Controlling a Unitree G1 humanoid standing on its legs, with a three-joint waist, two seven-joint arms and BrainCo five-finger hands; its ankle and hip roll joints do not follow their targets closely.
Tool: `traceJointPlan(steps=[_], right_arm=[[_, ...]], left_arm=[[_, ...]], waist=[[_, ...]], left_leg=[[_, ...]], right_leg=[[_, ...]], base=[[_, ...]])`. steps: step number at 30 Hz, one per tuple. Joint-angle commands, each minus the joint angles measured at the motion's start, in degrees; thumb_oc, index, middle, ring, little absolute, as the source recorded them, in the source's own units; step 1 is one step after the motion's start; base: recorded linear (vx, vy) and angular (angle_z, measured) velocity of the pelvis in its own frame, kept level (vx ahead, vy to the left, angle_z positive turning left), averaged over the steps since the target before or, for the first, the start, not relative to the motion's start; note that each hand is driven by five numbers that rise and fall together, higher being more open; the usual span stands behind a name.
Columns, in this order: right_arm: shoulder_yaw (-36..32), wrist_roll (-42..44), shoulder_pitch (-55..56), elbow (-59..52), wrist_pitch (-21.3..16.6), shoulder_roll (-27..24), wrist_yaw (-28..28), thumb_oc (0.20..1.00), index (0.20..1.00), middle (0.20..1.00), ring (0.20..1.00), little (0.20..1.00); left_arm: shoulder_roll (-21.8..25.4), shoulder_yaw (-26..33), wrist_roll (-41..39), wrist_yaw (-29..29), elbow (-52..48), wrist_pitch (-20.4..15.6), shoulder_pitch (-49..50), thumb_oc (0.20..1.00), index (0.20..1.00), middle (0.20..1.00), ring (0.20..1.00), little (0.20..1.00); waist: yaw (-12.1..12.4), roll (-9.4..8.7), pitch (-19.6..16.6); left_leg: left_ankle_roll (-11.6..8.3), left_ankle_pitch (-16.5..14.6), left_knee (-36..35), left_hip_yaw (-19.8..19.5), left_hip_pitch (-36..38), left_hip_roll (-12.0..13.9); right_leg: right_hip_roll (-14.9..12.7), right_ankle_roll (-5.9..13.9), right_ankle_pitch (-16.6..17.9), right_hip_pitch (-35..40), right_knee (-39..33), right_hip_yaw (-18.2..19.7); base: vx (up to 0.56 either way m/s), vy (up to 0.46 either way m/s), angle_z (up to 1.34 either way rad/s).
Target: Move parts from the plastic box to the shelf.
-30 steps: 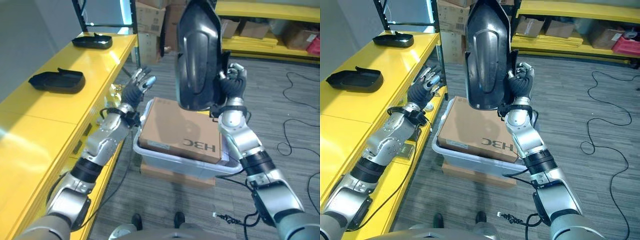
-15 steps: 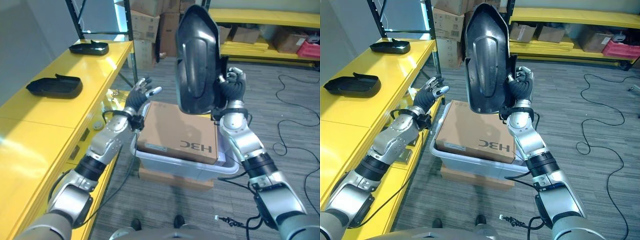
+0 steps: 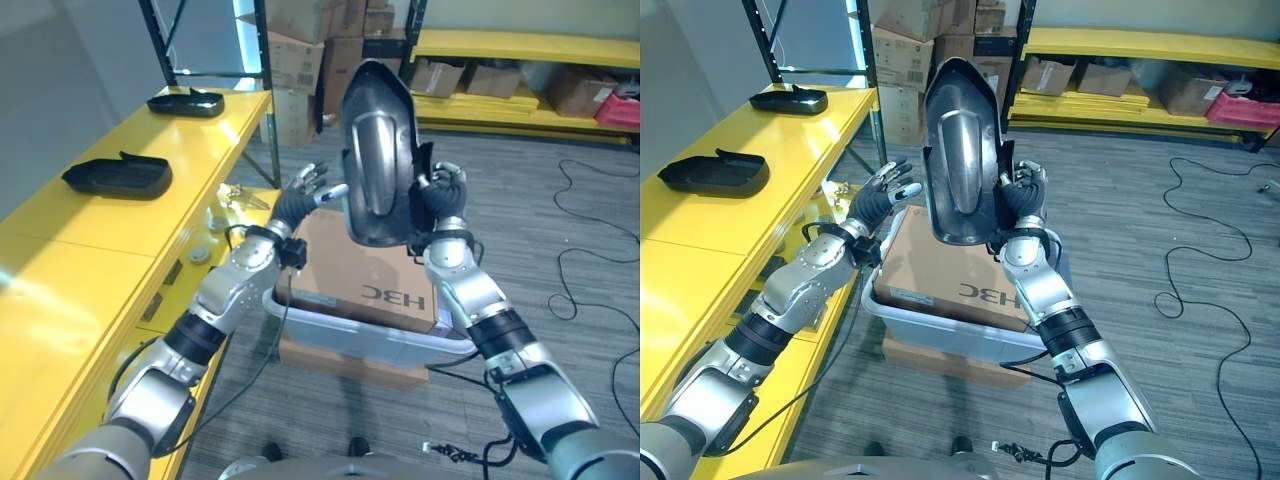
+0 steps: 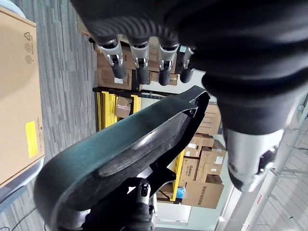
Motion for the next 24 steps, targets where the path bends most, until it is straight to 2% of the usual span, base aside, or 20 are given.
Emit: traceJointPlan(steps=[1,12,13,22,24], right_arm=[[0.7,-0.7,-5.9,0.7,-3.2,1.2,-1.0,0.2,0.2,0.2,0.2,0.2],[0.7,-0.7,-5.9,0.7,-3.2,1.2,-1.0,0.2,0.2,0.2,0.2,0.2],[3.2,0.6,-8.3,-1.4,0.4,4.7,-2.9,0.2,0.2,0.2,0.2,0.2],[4.3,0.7,-9.0,-2.1,2.5,6.6,-2.9,0.2,0.2,0.2,0.2,0.2],[4.5,1.3,-9.2,-2.5,3.1,6.7,-3.0,0.2,0.2,0.2,0.2,0.2]], left_arm=[[-4.0,-3.8,-3.7,-0.6,3.9,-1.6,-6.5,1.0,1.0,1.0,1.0,1.0],[-4.0,-3.8,-3.7,-0.6,3.9,-1.6,-6.5,1.0,1.0,1.0,1.0,1.0],[-8.6,-7.8,-1.8,-0.3,7.3,2.1,-5.0,1.0,1.0,1.0,1.0,1.0],[-9.5,-9.1,4.5,1.3,7.6,3.3,-5.1,1.0,1.0,1.0,1.0,1.0],[-9.1,-8.8,3.2,1.9,8.3,3.4,-5.2,1.0,1.0,1.0,1.0,1.0]], waist=[[1.4,-1.12,-4.8],[1.4,-1.12,-4.8],[0.9,-1.14,-5.1],[1.0,-1.13,-5.1],[1.1,-1.16,-5.2]], left_leg=[[-1.53,-1.4,0.3,-3.2,0.1,3.9],[-1.53,-1.4,0.3,-3.2,0.1,3.9],[-1.21,-1.6,0.1,-3.0,0.6,3.8],[-1.06,-1.7,0.1,-2.9,1.1,3.8],[-1.1,-1.7,0.0,-3.0,1.3,3.8]], right_leg=[[-4.3,4.49,-1.3,0.6,-0.2,-1.4],[-4.3,4.49,-1.3,0.6,-0.2,-1.4],[-4.1,4.33,-1.4,0.7,-0.2,-0.6],[-3.9,4.31,-1.5,1.0,-0.2,-0.4],[-3.9,4.33,-1.5,1.1,-0.2,-0.3]], base=[[0.0,0.0,0.0],[0.0,0.0,0.0],[0.0,0.0,0.0],[0.01,0.001,-0.02],[0.0,0.0,0.0]])
